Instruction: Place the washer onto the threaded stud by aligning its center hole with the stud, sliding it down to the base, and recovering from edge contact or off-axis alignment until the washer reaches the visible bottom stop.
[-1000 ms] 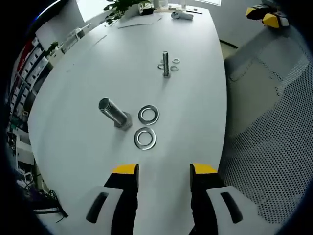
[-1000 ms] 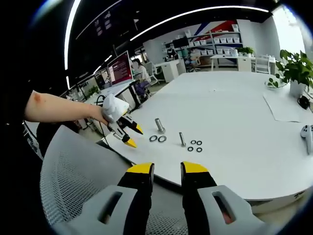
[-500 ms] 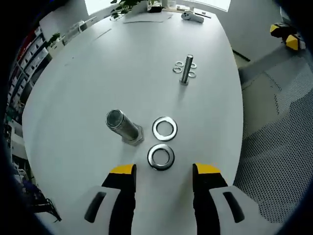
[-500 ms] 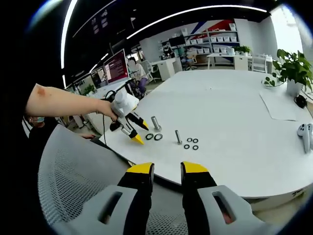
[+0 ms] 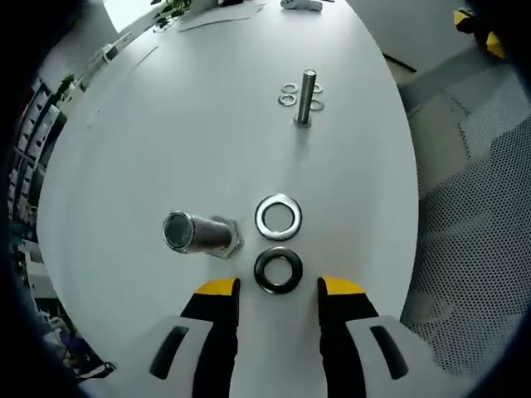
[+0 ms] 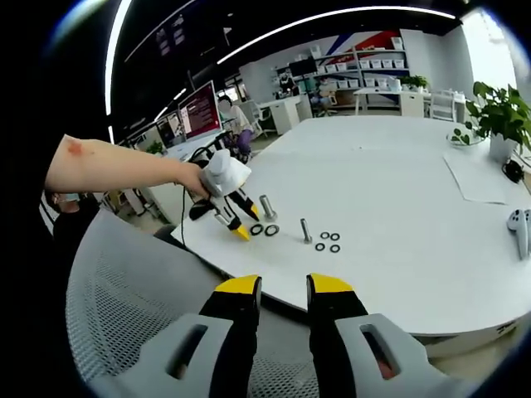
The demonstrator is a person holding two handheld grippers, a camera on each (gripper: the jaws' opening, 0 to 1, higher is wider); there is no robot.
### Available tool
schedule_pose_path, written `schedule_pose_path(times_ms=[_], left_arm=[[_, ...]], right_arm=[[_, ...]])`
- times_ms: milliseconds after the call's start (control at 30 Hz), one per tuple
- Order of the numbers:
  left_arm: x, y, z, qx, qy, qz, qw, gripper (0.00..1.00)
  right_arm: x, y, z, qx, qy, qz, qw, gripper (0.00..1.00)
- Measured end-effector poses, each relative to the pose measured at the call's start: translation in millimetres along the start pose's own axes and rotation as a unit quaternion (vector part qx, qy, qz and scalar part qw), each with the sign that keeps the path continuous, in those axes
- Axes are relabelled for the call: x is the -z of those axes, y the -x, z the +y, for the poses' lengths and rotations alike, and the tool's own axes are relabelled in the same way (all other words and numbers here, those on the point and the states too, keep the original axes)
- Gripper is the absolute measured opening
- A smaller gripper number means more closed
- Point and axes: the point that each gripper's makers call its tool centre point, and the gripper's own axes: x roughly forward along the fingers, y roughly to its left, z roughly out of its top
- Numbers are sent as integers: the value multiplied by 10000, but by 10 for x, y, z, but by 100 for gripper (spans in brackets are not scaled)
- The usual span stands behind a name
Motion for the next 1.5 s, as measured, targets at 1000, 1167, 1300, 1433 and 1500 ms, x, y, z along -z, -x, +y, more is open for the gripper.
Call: schedule_pose_path(times_ms=[1000, 1167, 1300, 1433, 1500], left_arm=[[-26, -26, 16, 54, -373, 704, 9968, 26], [-22, -36, 5, -17, -167, 759, 9970, 21], [-15, -22, -2, -149, -137, 673, 9975, 20], [-19, -5, -1, -415, -206, 501, 9977, 19], [-14, 23, 45, -734, -384, 395, 9958, 19]], right_arm=[[-42, -2, 6, -33, -3, -131, 9999, 25], [-32, -1, -4, 12, -28, -104, 9999, 25], [-27, -1, -11, 12, -31, -93, 10000, 25], [-33, 2, -14, 26, -41, -112, 9999, 25], [-36, 4, -13, 29, -45, -125, 9999, 25]])
